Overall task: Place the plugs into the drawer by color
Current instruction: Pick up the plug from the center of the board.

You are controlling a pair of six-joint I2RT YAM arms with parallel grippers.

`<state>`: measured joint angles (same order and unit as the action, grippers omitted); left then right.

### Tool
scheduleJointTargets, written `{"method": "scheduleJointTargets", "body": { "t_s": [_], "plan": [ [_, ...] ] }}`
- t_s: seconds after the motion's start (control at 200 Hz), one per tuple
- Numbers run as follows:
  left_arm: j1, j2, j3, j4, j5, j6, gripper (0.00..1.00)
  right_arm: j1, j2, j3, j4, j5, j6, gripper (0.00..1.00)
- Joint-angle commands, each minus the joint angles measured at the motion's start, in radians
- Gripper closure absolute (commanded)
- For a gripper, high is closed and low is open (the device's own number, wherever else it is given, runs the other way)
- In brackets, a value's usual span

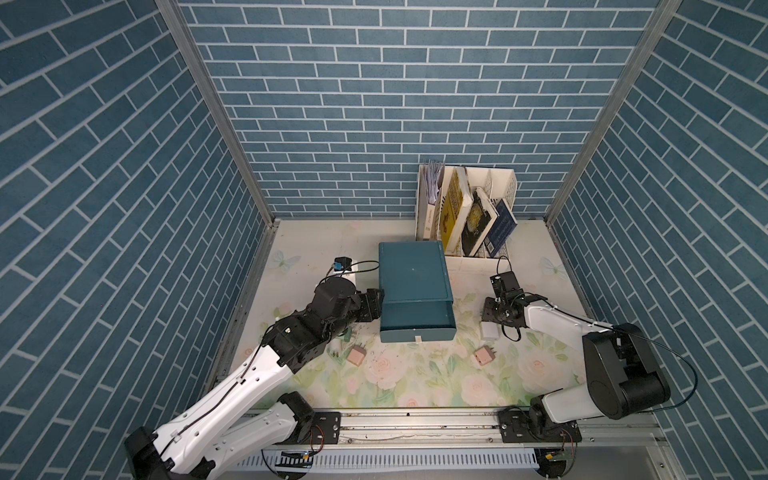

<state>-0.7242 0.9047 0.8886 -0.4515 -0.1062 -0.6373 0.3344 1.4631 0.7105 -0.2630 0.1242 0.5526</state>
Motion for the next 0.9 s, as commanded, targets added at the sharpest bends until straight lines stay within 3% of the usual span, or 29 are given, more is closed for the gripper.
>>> {"method": "scheduleJointTargets", "body": {
  "t_s": [0.0,0.285,0.5,0.7,0.795,0.895],
  "plan": [
    [-0.001,0.001,-0.011,0.013,0.002,0.019,0.28,-0.006,0.0,-0.026,0.002,0.002,-0.012,0.56],
    [-0.001,0.007,-0.001,0.007,-0.006,0.019,0.28,-0.01,-0.125,0.03,-0.092,0.043,-0.004,0.85],
    [-0.001,0.001,0.02,0.002,-0.021,0.025,0.27,0.066,-0.348,0.182,-0.285,0.116,0.004,0.89],
    [-0.001,-0.009,0.029,0.014,-0.003,0.016,0.27,0.381,-0.493,0.389,-0.412,0.223,0.085,0.9],
    [-0.001,-0.012,0.029,0.015,0.019,0.009,0.27,0.556,-0.5,0.438,-0.398,0.247,0.132,0.9],
    [-0.001,-0.021,0.011,0.022,0.022,0.005,0.27,0.767,-0.469,0.474,-0.373,0.358,0.167,0.91]
  ]
}}
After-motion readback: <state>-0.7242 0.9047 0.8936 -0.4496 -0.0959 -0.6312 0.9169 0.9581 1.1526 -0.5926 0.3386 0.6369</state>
